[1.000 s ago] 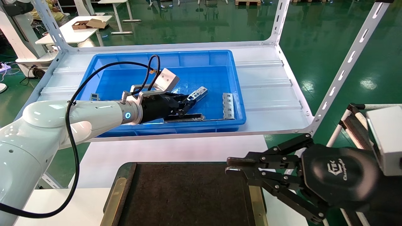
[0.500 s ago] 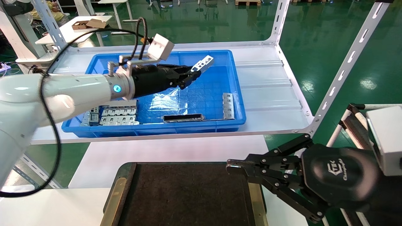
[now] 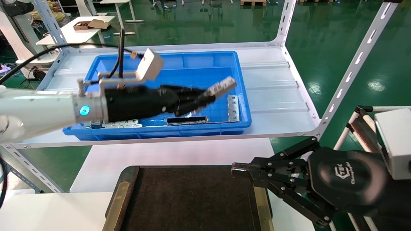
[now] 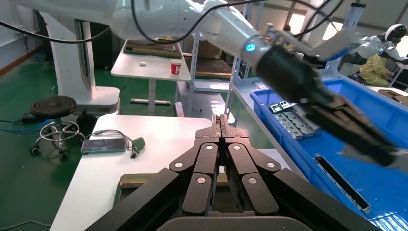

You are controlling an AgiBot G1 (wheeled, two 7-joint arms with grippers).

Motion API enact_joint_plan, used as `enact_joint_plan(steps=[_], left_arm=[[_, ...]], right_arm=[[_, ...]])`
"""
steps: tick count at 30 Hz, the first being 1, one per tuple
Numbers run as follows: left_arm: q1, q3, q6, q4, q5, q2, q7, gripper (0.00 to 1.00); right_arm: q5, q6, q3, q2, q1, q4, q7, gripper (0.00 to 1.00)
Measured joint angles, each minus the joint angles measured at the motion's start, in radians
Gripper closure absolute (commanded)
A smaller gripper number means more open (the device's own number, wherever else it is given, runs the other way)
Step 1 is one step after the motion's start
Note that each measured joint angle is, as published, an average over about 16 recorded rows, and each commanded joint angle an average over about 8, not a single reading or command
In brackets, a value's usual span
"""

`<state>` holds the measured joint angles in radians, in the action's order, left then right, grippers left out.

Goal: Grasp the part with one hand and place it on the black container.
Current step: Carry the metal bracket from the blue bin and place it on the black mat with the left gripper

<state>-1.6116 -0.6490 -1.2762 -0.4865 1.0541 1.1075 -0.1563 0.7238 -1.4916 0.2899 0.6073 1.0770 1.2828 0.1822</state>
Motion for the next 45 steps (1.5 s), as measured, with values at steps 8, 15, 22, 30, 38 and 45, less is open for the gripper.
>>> enact_joint_plan(steps=[8, 15, 22, 30, 38, 45], left_arm=[[0.180, 0.008, -0.079, -0.300, -0.075, -0.134, -0.154, 1.00], [0.378, -0.002, 0.026, -0.532, -0.091, -0.221, -0.298, 1.00], [0.580, -0.023, 0.290, -0.699, -0.041, -0.253, -0.418, 1.00], [0.750, -0.061, 0.661, -0.783, 0.072, -0.206, -0.522, 1.00], [0.829, -0.118, 0.963, -0.748, 0.182, -0.107, -0.608, 1.00], [0.846, -0.170, 1.129, -0.669, 0.235, -0.024, -0.667, 1.00]], right_arm=[[0.000, 0.000, 0.001, 0.000, 0.000, 0.000, 0.000, 1.00], [-0.001, 0.000, 0.001, 0.000, 0.000, 0.000, 0.000, 1.00], [-0.001, 0.001, 0.001, -0.001, 0.000, 0.000, -0.001, 1.00], [-0.001, 0.001, 0.002, -0.001, 0.000, 0.000, -0.001, 1.00], [-0.002, 0.001, 0.002, -0.001, 0.001, 0.000, -0.001, 1.00], [-0.002, 0.001, 0.003, -0.001, 0.001, 0.000, -0.001, 1.00]])
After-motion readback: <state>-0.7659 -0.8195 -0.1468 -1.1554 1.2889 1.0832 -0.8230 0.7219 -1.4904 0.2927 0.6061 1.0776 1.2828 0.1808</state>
